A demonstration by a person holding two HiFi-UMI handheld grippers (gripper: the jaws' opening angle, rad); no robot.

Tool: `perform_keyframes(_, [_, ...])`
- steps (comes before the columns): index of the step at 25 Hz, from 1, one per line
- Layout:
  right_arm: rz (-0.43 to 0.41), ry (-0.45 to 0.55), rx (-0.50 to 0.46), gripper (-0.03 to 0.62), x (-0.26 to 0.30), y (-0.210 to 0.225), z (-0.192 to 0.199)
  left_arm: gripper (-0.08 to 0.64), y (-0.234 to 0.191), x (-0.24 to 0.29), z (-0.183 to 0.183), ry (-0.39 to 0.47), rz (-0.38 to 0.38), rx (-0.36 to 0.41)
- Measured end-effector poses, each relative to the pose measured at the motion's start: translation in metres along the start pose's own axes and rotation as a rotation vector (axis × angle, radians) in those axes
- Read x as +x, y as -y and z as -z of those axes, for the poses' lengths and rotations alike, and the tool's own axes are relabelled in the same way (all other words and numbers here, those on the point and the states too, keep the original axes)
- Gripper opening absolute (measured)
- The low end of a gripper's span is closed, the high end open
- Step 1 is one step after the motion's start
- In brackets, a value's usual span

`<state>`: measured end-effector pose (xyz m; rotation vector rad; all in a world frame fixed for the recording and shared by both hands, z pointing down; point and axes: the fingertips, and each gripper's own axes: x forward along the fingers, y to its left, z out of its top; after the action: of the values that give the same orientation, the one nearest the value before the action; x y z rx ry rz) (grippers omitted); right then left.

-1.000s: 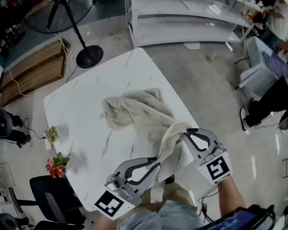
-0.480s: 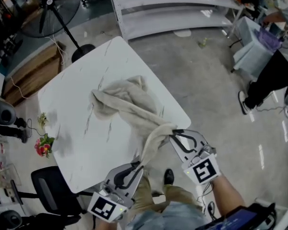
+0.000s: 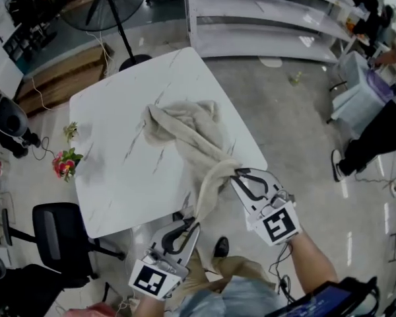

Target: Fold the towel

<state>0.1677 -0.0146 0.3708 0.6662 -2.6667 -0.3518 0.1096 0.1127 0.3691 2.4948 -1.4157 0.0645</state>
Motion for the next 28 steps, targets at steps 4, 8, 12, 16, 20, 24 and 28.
perform_keyframes(4, [-0.069,0.037,-0.067,0.051,0.024,-0.016,-0.037,0.043,-0.001,-0.018,-0.003,0.064,-0.081,-0.055])
perform_keyframes(8, [-0.171,0.116,-0.134,0.049,0.07,-0.052,-0.094,0.043,-0.014,-0.048,-0.007,0.133,-0.189,-0.118])
perform_keyframes(12, [-0.31,0.194,-0.227,0.049,0.117,-0.114,-0.141,0.043,-0.03,-0.078,-0.003,0.207,-0.303,-0.186])
perform_keyframes(16, [-0.528,0.156,-0.261,0.066,0.154,-0.198,-0.144,0.043,-0.047,-0.107,0.012,0.239,-0.416,-0.273])
perform_keyframes(20, [-0.728,0.071,-0.236,0.193,0.16,-0.258,-0.122,0.044,-0.066,-0.132,0.042,0.244,-0.515,-0.385])
perform_keyframes(24, [-0.729,0.069,-0.209,0.192,0.157,-0.252,-0.113,0.043,-0.071,-0.136,0.056,0.229,-0.535,-0.405])
perform_keyframes(28, [-0.686,0.055,-0.207,0.184,0.151,-0.23,-0.102,0.082,-0.059,-0.126,0.063,0.191,-0.487,-0.384])
